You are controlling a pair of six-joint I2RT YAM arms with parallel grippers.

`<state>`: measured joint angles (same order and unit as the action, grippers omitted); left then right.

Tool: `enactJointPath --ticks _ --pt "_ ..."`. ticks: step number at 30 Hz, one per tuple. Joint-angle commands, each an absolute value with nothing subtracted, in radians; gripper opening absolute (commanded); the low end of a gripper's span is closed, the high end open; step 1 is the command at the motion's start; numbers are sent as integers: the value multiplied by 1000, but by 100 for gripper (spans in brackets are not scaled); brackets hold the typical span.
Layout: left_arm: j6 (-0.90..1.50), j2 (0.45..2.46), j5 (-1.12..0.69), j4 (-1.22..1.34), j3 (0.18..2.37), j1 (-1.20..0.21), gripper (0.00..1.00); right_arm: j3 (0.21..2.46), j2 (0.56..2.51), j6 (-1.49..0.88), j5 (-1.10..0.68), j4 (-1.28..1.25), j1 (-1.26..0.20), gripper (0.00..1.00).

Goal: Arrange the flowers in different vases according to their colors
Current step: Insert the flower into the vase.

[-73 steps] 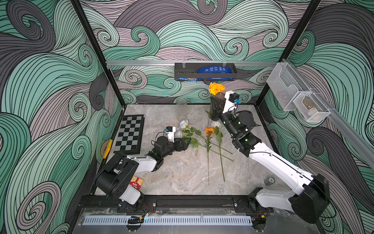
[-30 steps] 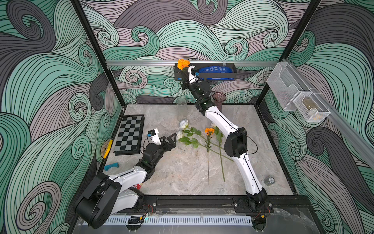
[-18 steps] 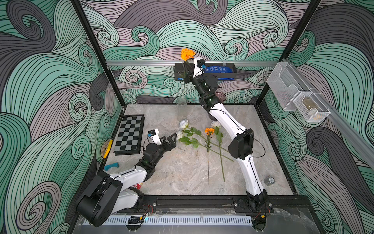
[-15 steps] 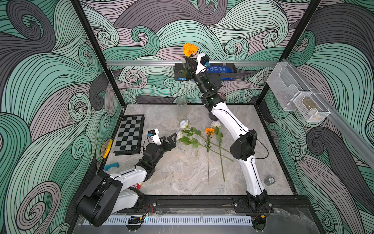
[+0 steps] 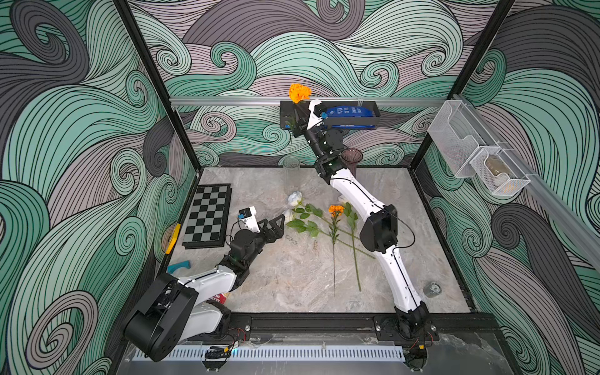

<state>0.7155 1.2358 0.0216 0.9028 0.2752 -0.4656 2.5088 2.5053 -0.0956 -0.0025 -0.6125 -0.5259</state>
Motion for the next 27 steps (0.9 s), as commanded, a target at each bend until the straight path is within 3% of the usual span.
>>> enactJointPath --ticks 1,8,9,12,13,22,24,27 --pt "714 1245 3 932 279 -460 98 2485 2503 -132 -11 -640 -524 0" --pt "716 1251 -2 934 282 -460 99 2321 2467 -158 -39 -621 -531 1" --pt "715 1251 -3 934 282 -460 99 2301 2455 -163 -43 -610 -532 10" --pt "713 1244 -9 934 283 -460 99 2145 2369 -182 -40 -624 -535 83" --pt "710 1243 -11 934 284 -460 99 2087 2333 -185 -35 -634 -536 99" --pt "738 1263 59 774 341 -458 99 1548 1908 -228 -11 -602 -549 100" --pt "774 1285 94 698 366 -460 99 1466 1831 -257 0 -500 -550 100" --pt "811 1343 83 779 354 -481 98 1349 1741 -276 0 -355 -549 100"
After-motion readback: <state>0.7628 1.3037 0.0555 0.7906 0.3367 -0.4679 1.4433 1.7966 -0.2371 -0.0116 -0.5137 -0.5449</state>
